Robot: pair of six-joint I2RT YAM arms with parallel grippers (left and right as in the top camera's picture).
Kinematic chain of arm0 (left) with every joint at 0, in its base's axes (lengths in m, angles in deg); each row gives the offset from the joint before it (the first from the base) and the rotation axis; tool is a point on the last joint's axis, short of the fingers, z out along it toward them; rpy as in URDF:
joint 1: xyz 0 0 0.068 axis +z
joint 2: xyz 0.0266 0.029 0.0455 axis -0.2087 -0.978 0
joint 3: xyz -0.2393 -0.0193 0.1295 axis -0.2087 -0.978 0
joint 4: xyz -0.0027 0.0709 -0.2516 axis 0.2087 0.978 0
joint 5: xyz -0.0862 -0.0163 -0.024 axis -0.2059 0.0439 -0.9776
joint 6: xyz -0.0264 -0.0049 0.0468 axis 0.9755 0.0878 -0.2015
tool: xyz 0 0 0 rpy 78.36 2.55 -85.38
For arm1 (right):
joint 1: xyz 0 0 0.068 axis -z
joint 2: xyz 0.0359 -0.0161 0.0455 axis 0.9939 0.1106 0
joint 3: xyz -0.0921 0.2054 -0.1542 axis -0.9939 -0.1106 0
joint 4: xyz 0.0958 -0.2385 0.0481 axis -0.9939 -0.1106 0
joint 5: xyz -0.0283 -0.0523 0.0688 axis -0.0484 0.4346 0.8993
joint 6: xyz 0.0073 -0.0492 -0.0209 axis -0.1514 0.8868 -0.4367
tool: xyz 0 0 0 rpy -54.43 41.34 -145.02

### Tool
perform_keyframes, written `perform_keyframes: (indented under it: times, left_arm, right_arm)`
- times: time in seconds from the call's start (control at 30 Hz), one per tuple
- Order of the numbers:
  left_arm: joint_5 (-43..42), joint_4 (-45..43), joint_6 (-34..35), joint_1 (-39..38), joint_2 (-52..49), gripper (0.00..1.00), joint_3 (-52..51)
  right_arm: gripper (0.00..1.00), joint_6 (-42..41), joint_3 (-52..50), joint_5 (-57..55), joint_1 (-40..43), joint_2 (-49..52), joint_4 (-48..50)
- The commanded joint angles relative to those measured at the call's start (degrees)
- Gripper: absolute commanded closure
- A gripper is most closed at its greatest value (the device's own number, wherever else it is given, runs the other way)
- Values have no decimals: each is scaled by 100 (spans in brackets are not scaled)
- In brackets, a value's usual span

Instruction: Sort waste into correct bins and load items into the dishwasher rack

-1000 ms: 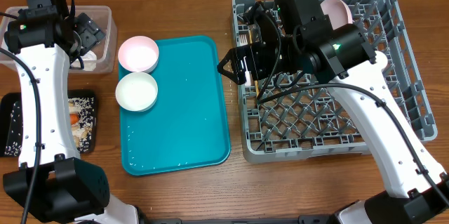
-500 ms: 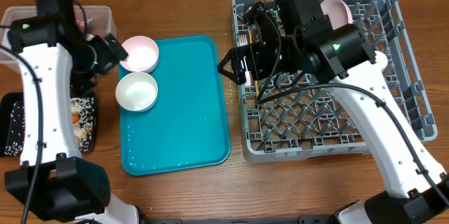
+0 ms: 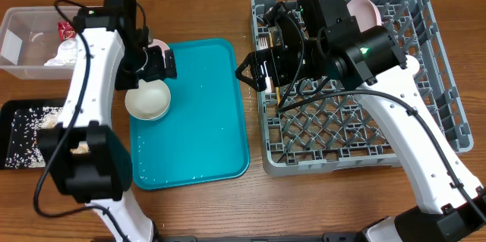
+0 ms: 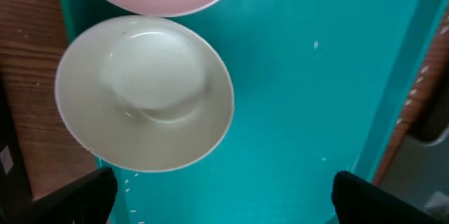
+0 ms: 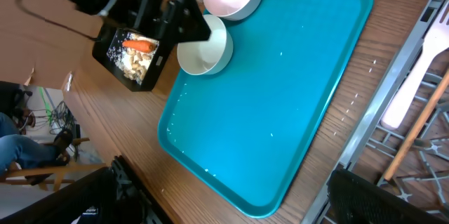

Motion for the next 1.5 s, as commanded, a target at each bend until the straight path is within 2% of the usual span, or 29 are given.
perform_keyframes:
  times: [0.0,0.2,0.3,0.5,0.73,0.9,1.07,1.27,1.37,1.4,1.47]
  left_arm:
    - [83,37,-627,-20,-444,0,52]
    - [44,37,-911,-48,-1005,0,52]
    - [109,50,-927,-66,-1248,4,52]
    - [267,28,-925,-116,-1419,25,46]
    - [413,-68,-896,-452,-1419,28,-52]
    - [1084,-313,-448,-741,-1419,28,-330]
    - [1147,-448,-393,-815,-1419,29,-557]
    - [1150,-455,-380,-813,-1419,55,-636]
    - [1147,-420,-358,-824,-1419,74,-636]
    - [1128,-396,-356,-839,-1419,86,-638]
    - [1108,-354,-295,-887,-1414,96,-636]
  right_arm:
    - [0,24,-37,-7,4,-22,13]
    - [0,24,-37,-7,4,-22,13]
    - [0,24,-37,-7,4,-22,13]
    - [0,24,-37,-7,4,-22,13]
    - [0,24,-37,-4,4,-22,13]
    - [0,24,-37,-7,4,-22,13]
    - [0,24,-37,-4,4,-22,13]
    - [0,24,-37,-7,4,-22,13]
    - [0,24,-37,-7,4,-22,13]
    - [0,24,-37,-7,4,-22,13]
    - [0,24,-37,-7,4,-22,13]
